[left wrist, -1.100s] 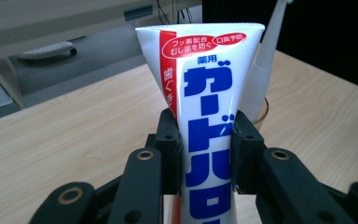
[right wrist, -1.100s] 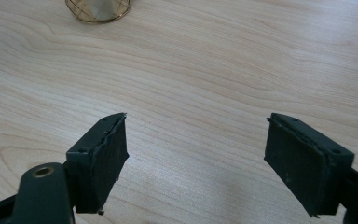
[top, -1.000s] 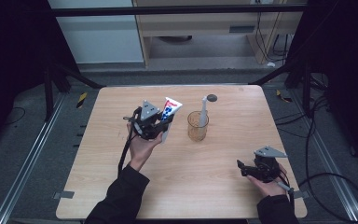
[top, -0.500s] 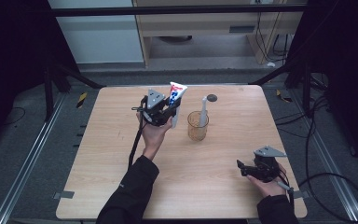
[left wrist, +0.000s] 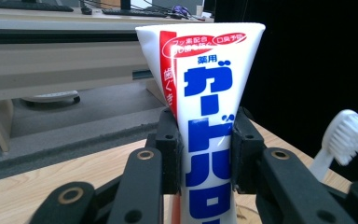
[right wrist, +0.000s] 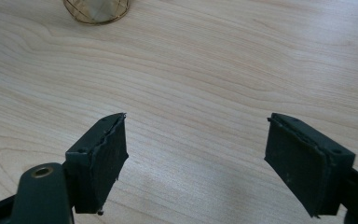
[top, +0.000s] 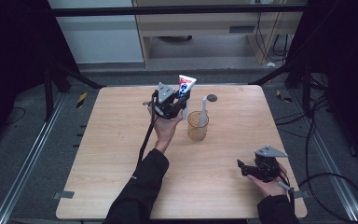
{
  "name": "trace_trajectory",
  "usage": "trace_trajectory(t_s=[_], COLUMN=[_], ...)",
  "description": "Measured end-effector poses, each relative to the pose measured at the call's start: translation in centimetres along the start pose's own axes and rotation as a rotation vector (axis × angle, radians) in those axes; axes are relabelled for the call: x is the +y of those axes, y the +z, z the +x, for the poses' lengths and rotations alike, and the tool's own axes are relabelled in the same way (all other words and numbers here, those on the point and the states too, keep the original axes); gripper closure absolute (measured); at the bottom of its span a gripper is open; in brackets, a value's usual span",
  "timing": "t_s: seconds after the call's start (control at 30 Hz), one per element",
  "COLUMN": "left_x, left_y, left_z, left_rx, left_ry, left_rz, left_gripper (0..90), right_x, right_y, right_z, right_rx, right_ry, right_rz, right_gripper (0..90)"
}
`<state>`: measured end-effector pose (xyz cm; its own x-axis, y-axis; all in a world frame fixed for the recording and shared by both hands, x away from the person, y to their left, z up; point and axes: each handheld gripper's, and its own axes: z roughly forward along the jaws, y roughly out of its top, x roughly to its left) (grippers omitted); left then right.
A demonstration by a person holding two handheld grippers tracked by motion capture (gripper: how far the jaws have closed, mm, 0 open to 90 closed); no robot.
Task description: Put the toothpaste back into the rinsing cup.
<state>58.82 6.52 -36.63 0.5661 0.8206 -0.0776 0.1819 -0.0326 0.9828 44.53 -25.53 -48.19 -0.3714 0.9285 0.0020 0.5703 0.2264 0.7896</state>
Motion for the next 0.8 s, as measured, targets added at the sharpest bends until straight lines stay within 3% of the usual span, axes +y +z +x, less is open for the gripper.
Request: trace_trajectory(t_s=[0.13,0.57,0.8], left_x=[-0.1,-1.3,-1.9], left_y=[0.8,2.5,3.1], left_z=[-0.6,-1.0,-1.3], left_rx=[-0.012,-0.041,-0.056], left_ry=[0.011,-0.008,-0.006], left_rz=[-0.007,-0.024,-0.012], left_gripper=[69.0,68.9,68.8], right_x=[0.0,-0.2,-0.1], right_y=[0.0,0.1,0.0], right_z=[0.0,-0.1,-0.1], right_rx=[0.004,-0.002,0.0], right_ry=[0.008,-0.001,-0.002], right_rz=[0.002,0.003,-0.001], right_gripper=[20.8,21.0,21.1])
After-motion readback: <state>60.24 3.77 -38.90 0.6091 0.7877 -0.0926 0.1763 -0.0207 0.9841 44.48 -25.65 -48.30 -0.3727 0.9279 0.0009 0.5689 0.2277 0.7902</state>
